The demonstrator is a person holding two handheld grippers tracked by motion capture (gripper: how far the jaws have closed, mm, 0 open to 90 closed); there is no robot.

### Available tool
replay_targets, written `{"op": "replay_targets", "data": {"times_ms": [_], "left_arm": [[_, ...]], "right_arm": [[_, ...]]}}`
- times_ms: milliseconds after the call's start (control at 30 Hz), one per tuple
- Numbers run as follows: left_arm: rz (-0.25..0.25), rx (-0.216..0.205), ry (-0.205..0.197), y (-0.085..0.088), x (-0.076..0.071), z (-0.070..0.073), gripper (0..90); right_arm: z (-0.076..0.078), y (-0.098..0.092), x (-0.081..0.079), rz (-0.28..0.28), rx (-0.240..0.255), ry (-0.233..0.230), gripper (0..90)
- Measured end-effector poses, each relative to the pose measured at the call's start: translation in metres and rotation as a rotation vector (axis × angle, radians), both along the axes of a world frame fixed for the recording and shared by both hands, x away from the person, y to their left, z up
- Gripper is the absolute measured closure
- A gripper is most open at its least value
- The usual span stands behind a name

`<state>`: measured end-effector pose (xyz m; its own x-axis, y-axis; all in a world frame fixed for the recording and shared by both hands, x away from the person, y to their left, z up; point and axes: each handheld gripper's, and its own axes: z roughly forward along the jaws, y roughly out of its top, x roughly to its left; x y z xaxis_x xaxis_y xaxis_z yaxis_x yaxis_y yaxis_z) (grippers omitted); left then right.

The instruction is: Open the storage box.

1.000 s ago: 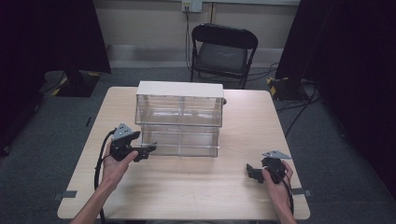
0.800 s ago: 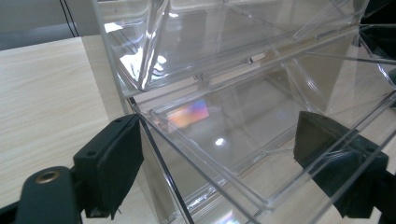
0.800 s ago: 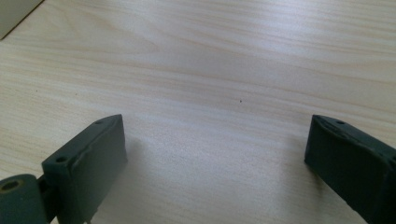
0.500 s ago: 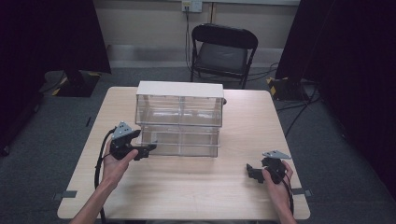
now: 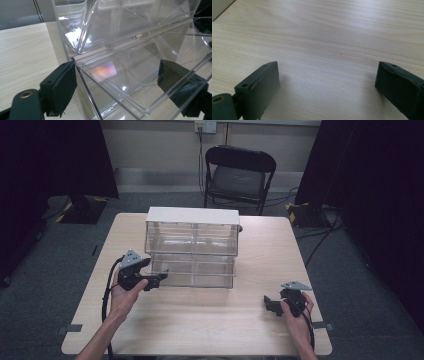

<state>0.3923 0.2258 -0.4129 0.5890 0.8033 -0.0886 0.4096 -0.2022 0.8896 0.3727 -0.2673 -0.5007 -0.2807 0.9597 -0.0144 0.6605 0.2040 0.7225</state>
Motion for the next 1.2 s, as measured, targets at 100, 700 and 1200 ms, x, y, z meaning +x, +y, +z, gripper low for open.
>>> {"op": "replay_targets", "data": {"times_ms": [100,700,1200], "left_arm": [[0.002,-0.005,-0.001,0.0,0.0,0.0,15.6],[0.001,-0.005,-0.011,-0.001,-0.002,0.006,15.7],[0.002,-0.024,-0.017,-0.002,0.0,0.01,15.7]], "right_arm": [[0.0,0.0,0.0,0.002,0.0,0.0,4.7],[0.0,0.0,0.0,-0.001,0.0,0.003,4.3],[0.0,0.0,0.0,0.0,0.0,0.002,4.3]]}}
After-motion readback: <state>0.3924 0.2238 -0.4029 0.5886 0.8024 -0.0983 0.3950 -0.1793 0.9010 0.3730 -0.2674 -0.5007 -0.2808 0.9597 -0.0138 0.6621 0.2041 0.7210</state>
